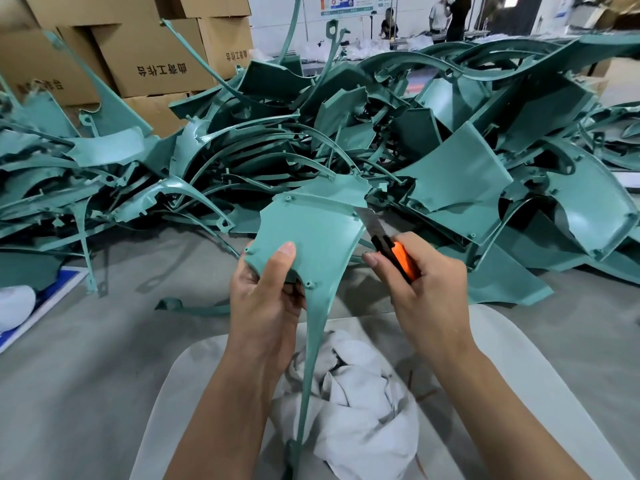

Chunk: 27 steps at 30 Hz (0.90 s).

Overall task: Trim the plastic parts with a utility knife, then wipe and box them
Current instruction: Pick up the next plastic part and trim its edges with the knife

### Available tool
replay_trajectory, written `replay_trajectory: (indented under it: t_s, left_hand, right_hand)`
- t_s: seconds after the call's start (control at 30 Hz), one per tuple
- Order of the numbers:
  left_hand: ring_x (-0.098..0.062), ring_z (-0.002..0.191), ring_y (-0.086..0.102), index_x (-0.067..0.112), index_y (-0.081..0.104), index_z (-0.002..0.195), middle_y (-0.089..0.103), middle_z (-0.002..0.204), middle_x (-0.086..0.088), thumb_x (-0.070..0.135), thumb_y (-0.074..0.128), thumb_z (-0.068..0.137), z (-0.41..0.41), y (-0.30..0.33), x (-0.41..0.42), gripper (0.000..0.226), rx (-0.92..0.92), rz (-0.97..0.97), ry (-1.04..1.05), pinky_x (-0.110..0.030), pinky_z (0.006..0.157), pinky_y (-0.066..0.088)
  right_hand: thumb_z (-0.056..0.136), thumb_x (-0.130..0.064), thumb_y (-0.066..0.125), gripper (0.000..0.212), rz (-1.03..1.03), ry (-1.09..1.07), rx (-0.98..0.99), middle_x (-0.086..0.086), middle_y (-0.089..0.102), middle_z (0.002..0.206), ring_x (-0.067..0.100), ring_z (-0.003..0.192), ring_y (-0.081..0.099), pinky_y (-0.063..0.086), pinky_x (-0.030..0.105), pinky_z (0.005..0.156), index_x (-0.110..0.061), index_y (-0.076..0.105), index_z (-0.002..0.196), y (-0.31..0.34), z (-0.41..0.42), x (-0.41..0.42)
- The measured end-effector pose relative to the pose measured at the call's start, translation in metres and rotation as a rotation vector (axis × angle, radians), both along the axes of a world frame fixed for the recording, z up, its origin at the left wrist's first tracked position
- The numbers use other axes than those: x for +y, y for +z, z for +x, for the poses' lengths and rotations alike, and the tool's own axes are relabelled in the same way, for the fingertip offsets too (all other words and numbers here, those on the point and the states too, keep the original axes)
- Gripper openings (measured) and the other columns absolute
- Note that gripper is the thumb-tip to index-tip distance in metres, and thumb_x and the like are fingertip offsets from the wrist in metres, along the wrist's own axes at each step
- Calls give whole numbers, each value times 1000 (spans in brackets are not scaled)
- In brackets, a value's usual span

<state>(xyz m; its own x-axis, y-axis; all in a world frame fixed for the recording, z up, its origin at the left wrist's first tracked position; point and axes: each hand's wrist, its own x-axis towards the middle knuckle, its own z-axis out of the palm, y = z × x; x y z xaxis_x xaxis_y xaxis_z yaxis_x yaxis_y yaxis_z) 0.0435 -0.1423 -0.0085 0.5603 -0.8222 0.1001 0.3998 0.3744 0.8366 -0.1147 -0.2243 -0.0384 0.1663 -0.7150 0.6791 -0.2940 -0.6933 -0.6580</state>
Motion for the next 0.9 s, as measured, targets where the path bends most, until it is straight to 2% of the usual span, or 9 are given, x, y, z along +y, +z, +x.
replay_trajectory:
  t_s: [0.1, 0.23, 0.3, 0.43, 0.6, 0.7, 0.77, 0.83, 0.9]
  left_hand:
    - [-20, 81, 69, 10, 64, 119, 73, 110, -18, 15, 64, 93, -5, 2, 0, 26, 53, 20, 13, -24, 63, 59]
    - [-8, 45, 59, 7, 59, 114, 65, 63, -1, 16, 58, 101, -6, 3, 1, 16, 71, 60, -5, -19, 40, 47]
    - [-7, 40, 54, 7, 56, 110, 60, 57, 3, 17, 57, 102, -5, 3, 1, 13, 90, 59, -10, -18, 38, 44]
    - [-5, 44, 59, 9, 61, 100, 65, 62, 3, 12, 54, 102, -7, 6, 0, 7, 167, -3, -47, -15, 41, 46]
    - [-2, 44, 59, 7, 61, 108, 66, 64, 2, 12, 53, 101, -4, 3, -2, 11, 200, -35, -83, -12, 43, 47]
    - [-1, 45, 57, 7, 58, 109, 63, 64, 4, 14, 53, 100, 1, 2, -1, 12, 193, -55, -128, -12, 42, 46]
    - [-1, 44, 49, 8, 54, 112, 54, 66, 3, 19, 58, 96, 6, 2, 1, 19, 201, -67, -160, -12, 39, 43]
    - [-2, 44, 45, 11, 50, 120, 47, 70, 2, 24, 61, 95, 12, 1, 2, 30, 187, -58, -129, -12, 39, 41]
    - [-2, 46, 51, 10, 52, 127, 54, 70, 2, 25, 63, 97, 16, 0, 1, 36, 197, -42, -24, -13, 41, 44]
  right_hand:
    - [93, -42, 71, 29, -40, 37, -2, -16, 50, 61, 11, 54, 48, 35, 12, 51, -22, 56, 79, 0, -1, 1]
    - [94, -38, 73, 22, -111, 161, 25, -23, 46, 64, 4, 54, 45, 31, 9, 54, -27, 56, 85, 3, 1, 7]
    - [97, -37, 71, 19, -139, 242, 41, -28, 42, 65, -1, 57, 46, 31, 7, 56, -32, 54, 88, 3, 4, 10]
    - [107, -38, 52, 24, -162, 296, 43, -26, 42, 66, -3, 58, 45, 29, 8, 56, -46, 40, 89, 6, 7, 14]
    - [109, -35, 53, 33, -68, 118, 44, -13, 40, 60, 10, 52, 40, 27, 16, 51, -22, 46, 79, 0, 5, 7]
    - [107, -37, 55, 35, 46, -102, 50, -10, 44, 56, 12, 50, 41, 29, 20, 49, -23, 47, 76, -3, 0, -5]
    - [106, -40, 54, 38, 144, -246, 68, -5, 47, 56, 14, 53, 43, 32, 28, 52, -23, 47, 73, -3, -7, -13]
    - [107, -39, 53, 42, 193, -284, 22, 2, 46, 58, 19, 58, 42, 30, 27, 53, -18, 45, 72, -5, -12, -17]
    - [107, -34, 54, 38, 186, -213, -14, -1, 44, 59, 16, 57, 41, 31, 24, 52, -22, 44, 73, -3, -13, -14]
